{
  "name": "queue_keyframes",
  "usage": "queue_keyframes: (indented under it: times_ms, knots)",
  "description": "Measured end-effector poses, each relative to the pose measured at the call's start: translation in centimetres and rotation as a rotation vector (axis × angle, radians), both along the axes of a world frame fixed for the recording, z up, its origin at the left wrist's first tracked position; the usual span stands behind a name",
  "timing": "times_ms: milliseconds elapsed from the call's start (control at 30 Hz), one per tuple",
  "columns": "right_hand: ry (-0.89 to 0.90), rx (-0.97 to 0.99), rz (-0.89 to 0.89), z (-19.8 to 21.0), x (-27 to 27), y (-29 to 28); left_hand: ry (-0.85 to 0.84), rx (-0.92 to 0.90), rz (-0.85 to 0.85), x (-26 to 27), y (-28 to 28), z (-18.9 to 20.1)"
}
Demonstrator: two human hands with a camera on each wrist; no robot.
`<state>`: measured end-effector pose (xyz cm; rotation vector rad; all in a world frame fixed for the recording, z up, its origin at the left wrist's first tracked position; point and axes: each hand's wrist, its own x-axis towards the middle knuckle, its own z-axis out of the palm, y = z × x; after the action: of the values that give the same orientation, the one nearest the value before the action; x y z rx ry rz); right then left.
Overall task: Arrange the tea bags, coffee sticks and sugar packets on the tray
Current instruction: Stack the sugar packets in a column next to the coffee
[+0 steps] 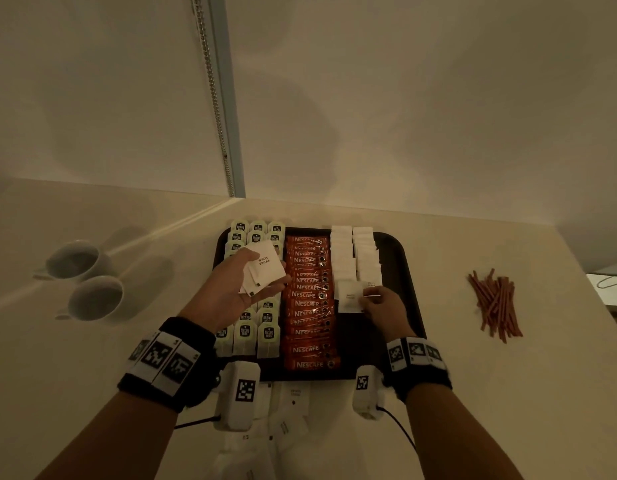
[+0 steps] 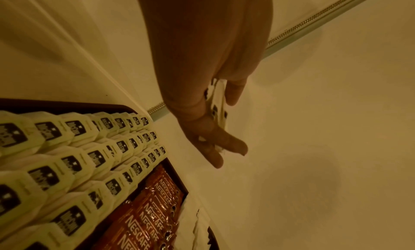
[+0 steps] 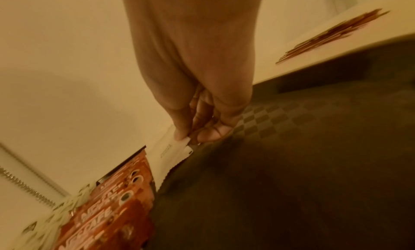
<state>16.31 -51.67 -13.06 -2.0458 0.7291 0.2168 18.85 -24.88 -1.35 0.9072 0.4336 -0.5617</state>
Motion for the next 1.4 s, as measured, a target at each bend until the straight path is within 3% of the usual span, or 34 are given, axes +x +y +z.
queue_keyframes:
  times_ms: [133, 533, 600, 667, 733, 833, 967, 1133, 1233, 1400]
  knots:
    - [-0.016, -0.092, -0.016, 0.0, 0.7, 0.7, 0.028, -0.051, 0.021, -0.1, 0.4, -0.1]
    - [-0.134, -0.293, -0.002, 0.4, 1.5, 2.1, -0.012, 0.044, -0.023, -0.1, 0.2, 0.1]
    - [-0.253, -0.2, 0.035, 2.1, 1.8, 3.2, -0.026, 0.076, -0.018, 0.1, -0.1, 0.1]
    - [-0.341, 0.029, 0.158, 4.6, 2.0, 5.1, -0.04, 0.124, -0.004, 0.3, -0.4, 0.1]
    - [-0.36, 0.253, 0.281, 7.1, 2.0, 7.3, -0.068, 0.16, -0.017, 0.5, -0.8, 0.0]
    - [-0.378, 0.397, 0.357, 9.4, 1.8, 9.4, -0.125, 0.196, -0.065, 0.8, -1.5, 0.0]
    - [-0.395, 0.444, 0.28, 9.5, 1.8, 9.2, -0.135, 0.171, -0.076, 0.8, -2.3, 0.3]
    - [-0.38, 0.581, 0.066, 8.6, 1.1, 5.1, -0.048, -0.008, -0.047, 0.4, -1.8, -0.3]
    - [-0.353, 0.411, -0.056, 6.7, 1.0, 1.4, -0.043, -0.007, -0.07, 0.3, -1.2, -1.0]
    - [-0.151, 0.089, -0.093, 2.0, 0.7, -3.6, -0.015, 0.011, -0.042, 0.3, -0.8, -2.0]
